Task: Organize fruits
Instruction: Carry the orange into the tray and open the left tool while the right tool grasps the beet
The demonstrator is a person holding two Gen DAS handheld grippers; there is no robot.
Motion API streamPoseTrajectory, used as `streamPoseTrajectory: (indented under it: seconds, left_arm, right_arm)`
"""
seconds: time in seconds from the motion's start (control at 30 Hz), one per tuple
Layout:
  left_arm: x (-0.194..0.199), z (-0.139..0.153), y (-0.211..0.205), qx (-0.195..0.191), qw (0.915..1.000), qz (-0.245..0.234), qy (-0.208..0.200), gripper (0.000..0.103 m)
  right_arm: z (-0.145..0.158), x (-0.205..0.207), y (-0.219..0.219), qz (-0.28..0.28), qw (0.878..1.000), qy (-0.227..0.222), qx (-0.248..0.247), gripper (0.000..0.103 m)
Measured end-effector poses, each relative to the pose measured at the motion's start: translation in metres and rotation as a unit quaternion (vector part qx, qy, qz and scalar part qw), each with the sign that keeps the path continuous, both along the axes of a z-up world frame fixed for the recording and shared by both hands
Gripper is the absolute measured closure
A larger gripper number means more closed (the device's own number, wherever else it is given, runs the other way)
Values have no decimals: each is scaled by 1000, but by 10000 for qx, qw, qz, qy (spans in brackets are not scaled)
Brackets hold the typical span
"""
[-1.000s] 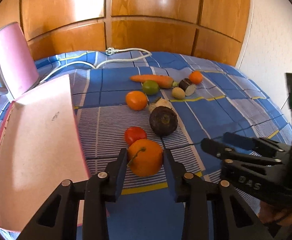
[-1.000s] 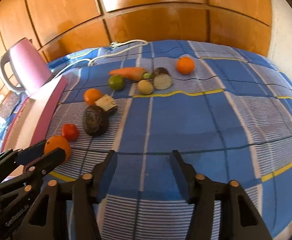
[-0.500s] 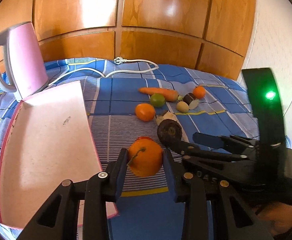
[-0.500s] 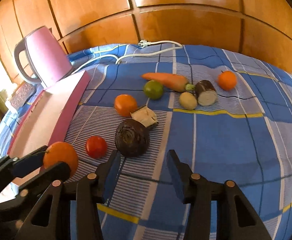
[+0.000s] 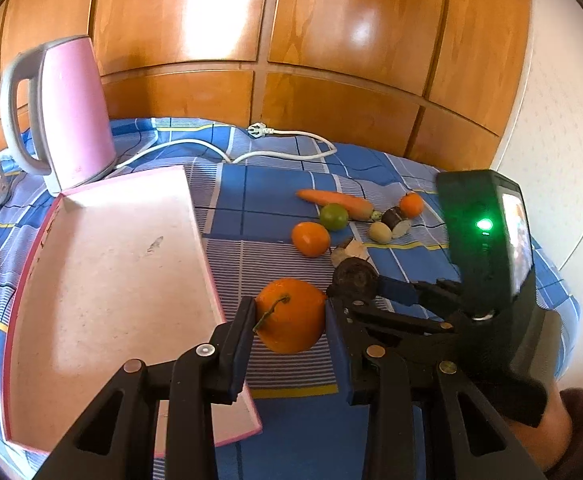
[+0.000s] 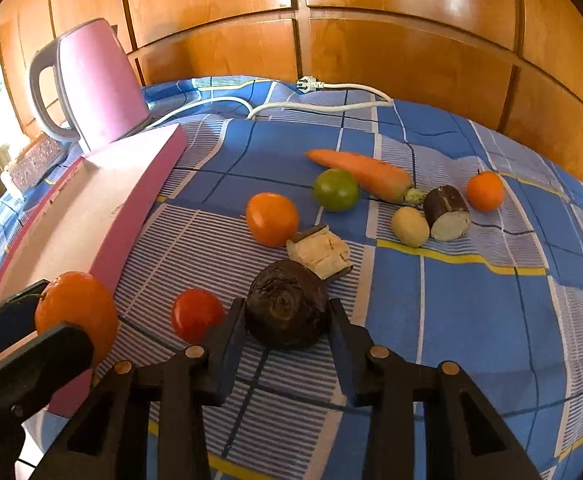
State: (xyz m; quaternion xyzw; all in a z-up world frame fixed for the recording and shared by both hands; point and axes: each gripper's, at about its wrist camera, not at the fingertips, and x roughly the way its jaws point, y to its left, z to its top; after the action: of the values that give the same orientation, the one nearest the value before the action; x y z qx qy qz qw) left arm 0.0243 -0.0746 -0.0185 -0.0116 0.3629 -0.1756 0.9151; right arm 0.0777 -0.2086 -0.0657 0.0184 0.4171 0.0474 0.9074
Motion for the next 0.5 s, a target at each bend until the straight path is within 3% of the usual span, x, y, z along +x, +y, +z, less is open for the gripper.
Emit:
streamPoseTrajectory:
  seconds: [0.23, 0.5]
  left_arm:
    - [2, 10, 15, -85, 9996, 265, -49, 68]
    - [11, 15, 53, 104, 9941, 1083, -37, 68]
  right_arm:
    - [11, -19, -1, 26, 9994, -13, 354, 63]
    - [28, -31, 9, 150, 9988, -173, 426, 63]
